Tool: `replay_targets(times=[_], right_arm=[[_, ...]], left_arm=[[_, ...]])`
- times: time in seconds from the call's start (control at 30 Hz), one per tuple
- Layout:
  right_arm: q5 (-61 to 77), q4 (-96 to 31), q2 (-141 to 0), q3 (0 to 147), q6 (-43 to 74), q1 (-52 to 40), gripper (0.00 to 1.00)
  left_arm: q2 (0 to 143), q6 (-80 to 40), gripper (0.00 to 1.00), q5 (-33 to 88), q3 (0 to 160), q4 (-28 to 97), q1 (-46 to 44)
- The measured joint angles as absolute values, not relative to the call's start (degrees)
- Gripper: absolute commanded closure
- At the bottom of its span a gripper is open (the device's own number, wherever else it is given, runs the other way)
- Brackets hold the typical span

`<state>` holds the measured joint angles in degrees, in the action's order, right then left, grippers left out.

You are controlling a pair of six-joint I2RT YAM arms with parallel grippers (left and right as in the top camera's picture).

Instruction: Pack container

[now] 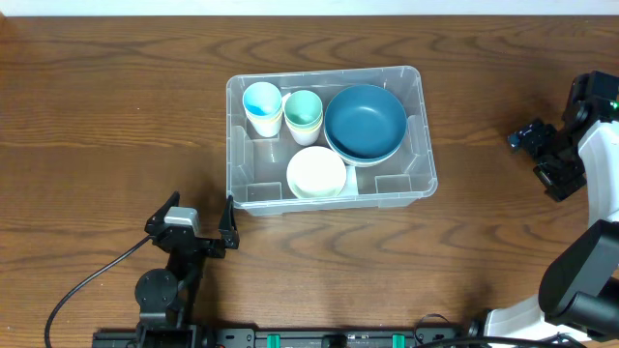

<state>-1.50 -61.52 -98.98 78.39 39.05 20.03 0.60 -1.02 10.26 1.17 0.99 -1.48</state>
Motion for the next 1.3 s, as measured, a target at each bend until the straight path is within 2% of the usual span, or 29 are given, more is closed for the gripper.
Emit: replay_targets(times=[0.8,1.0,1.3], right_arm=[[-1.7,-61.5,-96.1,78.3,39.0,19.1,0.01],[-1.7,-61.5,-85.2,78.3,39.0,11.5,0.01],[-1.5,-61.5,-72.9,78.3,39.0,-5.8,0.01]], left_arm=[[0.6,-1.0,0.02,10.3,1.2,1.0,-1.5],[0.6,-1.0,0.02,10.3,1.2,1.0,-1.5],[0.6,-1.0,0.02,10.3,1.2,1.0,-1.5]])
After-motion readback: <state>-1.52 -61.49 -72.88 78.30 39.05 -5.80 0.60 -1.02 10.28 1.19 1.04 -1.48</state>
